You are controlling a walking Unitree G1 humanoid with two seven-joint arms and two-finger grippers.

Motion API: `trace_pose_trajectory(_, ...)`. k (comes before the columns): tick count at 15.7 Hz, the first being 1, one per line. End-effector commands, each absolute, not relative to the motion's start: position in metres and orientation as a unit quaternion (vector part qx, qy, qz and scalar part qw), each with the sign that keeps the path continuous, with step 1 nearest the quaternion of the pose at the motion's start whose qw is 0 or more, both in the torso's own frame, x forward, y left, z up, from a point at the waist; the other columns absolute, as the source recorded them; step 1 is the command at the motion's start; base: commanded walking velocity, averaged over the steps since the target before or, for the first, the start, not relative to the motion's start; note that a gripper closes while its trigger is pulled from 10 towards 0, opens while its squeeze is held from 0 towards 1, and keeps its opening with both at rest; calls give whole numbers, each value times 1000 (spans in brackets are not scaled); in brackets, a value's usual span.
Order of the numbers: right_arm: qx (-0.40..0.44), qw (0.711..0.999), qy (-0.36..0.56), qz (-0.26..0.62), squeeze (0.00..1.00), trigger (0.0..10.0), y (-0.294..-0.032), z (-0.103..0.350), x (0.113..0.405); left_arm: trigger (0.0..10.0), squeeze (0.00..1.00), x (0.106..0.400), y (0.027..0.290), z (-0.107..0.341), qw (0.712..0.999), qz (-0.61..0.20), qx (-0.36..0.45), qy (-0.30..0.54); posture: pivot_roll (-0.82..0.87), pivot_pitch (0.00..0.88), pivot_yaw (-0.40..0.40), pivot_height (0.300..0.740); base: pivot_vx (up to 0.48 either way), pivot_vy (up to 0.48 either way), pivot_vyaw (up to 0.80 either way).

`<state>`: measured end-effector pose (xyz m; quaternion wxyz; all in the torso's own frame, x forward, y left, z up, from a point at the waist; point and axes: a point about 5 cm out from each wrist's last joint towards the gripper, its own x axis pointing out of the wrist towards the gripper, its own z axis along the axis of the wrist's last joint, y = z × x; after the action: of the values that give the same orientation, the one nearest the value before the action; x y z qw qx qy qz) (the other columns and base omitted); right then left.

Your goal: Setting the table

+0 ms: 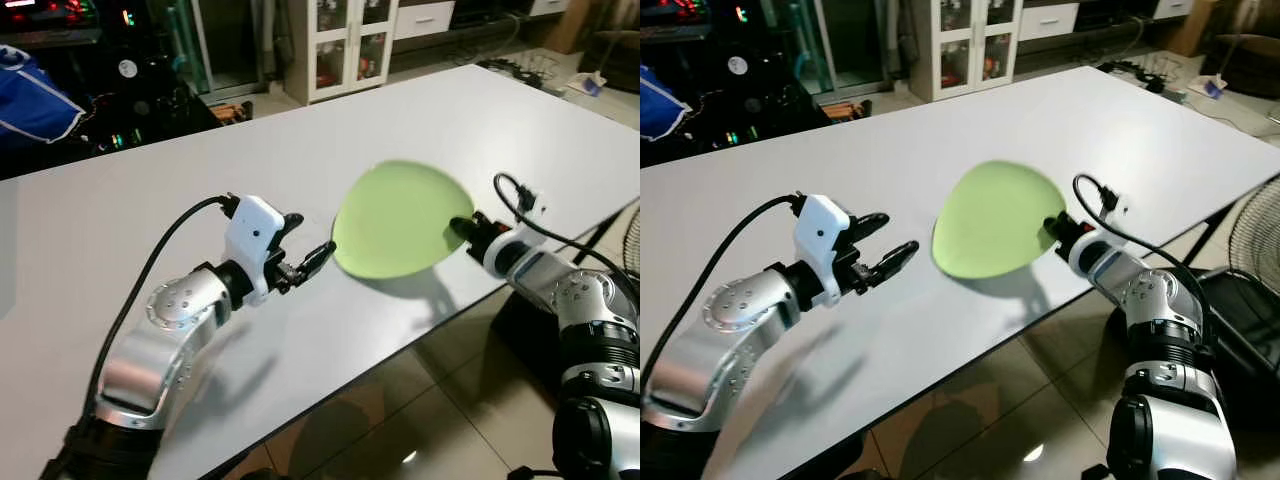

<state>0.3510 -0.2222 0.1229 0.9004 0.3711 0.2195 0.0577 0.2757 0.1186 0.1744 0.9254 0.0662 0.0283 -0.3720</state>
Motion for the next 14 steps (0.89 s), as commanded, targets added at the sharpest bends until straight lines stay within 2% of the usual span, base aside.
trace_pose_trajectory(1, 366, 900, 231, 57, 0, 10000, -226, 127, 352, 10000, 0, 275, 116, 182, 919, -387, 67, 22, -27, 0, 4, 740, 0, 0, 0)
trace_pose_trajectory(6, 381, 877, 285, 64, 0, 10000, -250, 120, 334, 10000, 0, 275, 115, 187, 909, -413, 41, 43, -47, 0, 14, 740, 0, 0, 0)
trace_pose_trajectory(11, 378, 874, 301, 57, 0, 10000, -251, 113, 331, 10000, 0, 279, 110, 186, 909, -409, 49, 57, -51, 0, 21, 740, 0, 0, 0)
trace_pose_trajectory(14, 369, 881, 292, 44, 0, 10000, -248, 106, 334, 10000, 0, 280, 109, 184, 911, -404, 54, 65, -43, 0, 26, 740, 0, 0, 0)
